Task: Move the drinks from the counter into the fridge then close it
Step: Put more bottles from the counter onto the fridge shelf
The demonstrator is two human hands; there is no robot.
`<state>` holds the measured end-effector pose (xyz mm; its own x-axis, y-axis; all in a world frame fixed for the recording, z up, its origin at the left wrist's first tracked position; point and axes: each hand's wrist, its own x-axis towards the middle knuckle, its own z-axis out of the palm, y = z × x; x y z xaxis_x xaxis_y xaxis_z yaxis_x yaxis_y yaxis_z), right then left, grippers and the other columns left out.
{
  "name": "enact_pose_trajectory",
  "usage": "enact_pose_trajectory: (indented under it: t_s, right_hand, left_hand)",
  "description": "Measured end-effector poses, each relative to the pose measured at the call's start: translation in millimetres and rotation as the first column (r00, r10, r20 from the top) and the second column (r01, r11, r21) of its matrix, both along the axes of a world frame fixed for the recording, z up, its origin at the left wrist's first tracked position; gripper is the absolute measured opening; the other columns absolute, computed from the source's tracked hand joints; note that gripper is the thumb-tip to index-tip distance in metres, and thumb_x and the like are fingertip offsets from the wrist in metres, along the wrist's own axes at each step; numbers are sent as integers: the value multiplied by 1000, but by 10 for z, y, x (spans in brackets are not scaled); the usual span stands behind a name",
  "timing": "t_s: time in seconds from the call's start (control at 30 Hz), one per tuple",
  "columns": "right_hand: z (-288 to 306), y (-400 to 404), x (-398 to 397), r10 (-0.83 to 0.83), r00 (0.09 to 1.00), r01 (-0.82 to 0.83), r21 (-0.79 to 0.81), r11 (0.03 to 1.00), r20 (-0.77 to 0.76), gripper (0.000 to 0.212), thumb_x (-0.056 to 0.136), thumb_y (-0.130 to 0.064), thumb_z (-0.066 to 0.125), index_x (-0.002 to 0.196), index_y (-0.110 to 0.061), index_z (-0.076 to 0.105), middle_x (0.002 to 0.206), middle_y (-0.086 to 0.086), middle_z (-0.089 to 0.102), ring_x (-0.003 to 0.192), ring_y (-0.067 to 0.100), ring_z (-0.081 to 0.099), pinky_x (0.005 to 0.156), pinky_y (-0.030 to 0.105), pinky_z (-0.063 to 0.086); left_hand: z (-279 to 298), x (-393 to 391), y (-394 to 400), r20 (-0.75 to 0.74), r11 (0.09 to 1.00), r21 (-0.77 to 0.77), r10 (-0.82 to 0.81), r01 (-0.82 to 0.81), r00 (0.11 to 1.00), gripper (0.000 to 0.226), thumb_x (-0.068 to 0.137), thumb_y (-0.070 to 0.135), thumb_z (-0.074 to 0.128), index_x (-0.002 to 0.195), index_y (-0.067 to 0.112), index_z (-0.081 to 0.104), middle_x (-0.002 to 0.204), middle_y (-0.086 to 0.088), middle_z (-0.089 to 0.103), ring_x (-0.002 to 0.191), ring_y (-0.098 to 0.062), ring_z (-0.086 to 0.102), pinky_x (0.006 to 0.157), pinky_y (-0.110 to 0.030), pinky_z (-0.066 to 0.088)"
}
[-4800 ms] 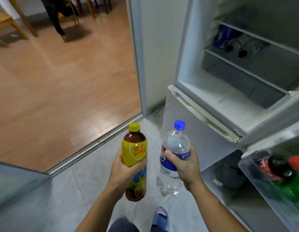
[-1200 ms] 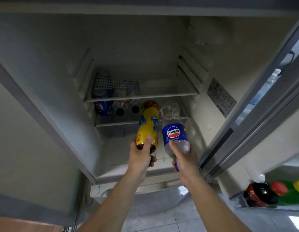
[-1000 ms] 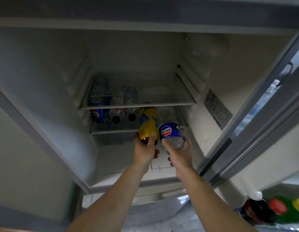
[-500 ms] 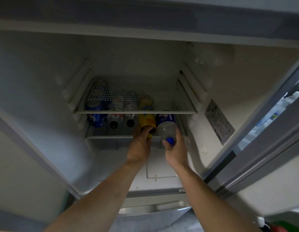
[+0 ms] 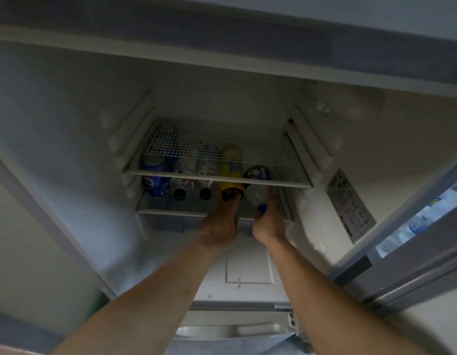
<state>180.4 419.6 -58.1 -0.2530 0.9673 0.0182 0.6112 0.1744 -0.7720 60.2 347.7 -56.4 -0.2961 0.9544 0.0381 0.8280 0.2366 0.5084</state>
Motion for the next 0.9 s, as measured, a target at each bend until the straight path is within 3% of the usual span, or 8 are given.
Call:
enact_pose_trajectory:
  t_s: [0.13, 0.2, 0.3, 0.4, 0.5, 0.63, 0.77, 0.9]
  right_hand:
    - [-5, -185, -5, -113, 994, 114, 80, 990, -9, 74, 94, -21, 63, 156, -22, 24, 155, 10, 40, 132, 31, 51, 100, 37, 48]
    - [-22, -366, -8, -163, 985, 169, 138, 976, -54, 71, 87, -22, 72, 149, -18, 37, 149, 12, 42, 128, 32, 51, 95, 34, 48]
    - [-81, -677, 9, -189, 970, 210, 135, 968, -154, 65, 85, -23, 73, 143, -17, 44, 146, 10, 41, 127, 25, 48, 99, 34, 48]
    - [-189, -981, 49, -214, 953, 242, 114, 963, -214, 44, 89, -24, 69, 131, -17, 56, 127, 2, 54, 114, 17, 55, 84, 19, 46]
    - [-368, -1284, 157, -244, 943, 267, 76, 961, -225, 24, 92, -27, 66, 113, -16, 64, 109, 0, 62, 100, 17, 61, 77, 23, 52]
    - [-626, -1736, 439, -327, 935, 330, 6, 944, -135, 26, 94, -35, 64, 112, -17, 65, 110, -1, 63, 96, 14, 62, 84, 28, 52]
    - [-796, -2212, 831, -399, 902, 390, -85, 917, -164, 8, 94, -31, 64, 90, -25, 62, 83, -9, 60, 77, 8, 58, 78, 26, 48]
    - [-971, -2773, 1337, -552, 823, 522, -203, 828, -136, 26, 94, -34, 63, 108, -12, 66, 100, 3, 66, 92, 18, 63, 88, 35, 53]
  left_hand:
    - [-198, 43, -355, -22, 979, 187, 90, -84, 996, 65, 96, 25, 57, 151, 35, 24, 161, 2, 24, 103, -22, 67, 75, -35, 60]
    - [-258, 15, -546, 16, 944, 319, 87, -87, 996, 57, 94, 17, 60, 146, 28, 38, 150, -3, 41, 97, -23, 69, 71, -36, 61]
    - [-335, -93, -793, 103, 870, 487, 24, -72, 994, 46, 92, 4, 59, 135, 16, 55, 129, -9, 58, 97, -29, 67, 73, -36, 59]
    - [-425, -167, -995, 212, 836, 539, -9, -109, 977, 37, 91, 2, 61, 126, 15, 60, 117, -6, 62, 97, -25, 64, 77, -32, 55]
    - [-598, -98, -1227, 301, 838, 535, -72, -106, 951, 29, 92, 5, 62, 120, 14, 62, 111, 0, 61, 91, -16, 61, 78, -26, 53]
    - [-886, 101, -1620, 336, 902, 423, -69, -85, 939, 27, 95, 13, 61, 121, 17, 62, 107, 8, 60, 88, -9, 59, 72, -17, 50]
    - [-1068, 353, -1978, 403, 935, 349, -93, -59, 910, 27, 94, 9, 61, 121, 15, 63, 105, 5, 61, 86, -13, 60, 73, -27, 53]
    - [-1251, 671, -2349, 484, 979, 204, -109, 9, 868, 27, 96, 13, 59, 123, 17, 61, 109, 2, 59, 92, -18, 59, 82, -37, 53]
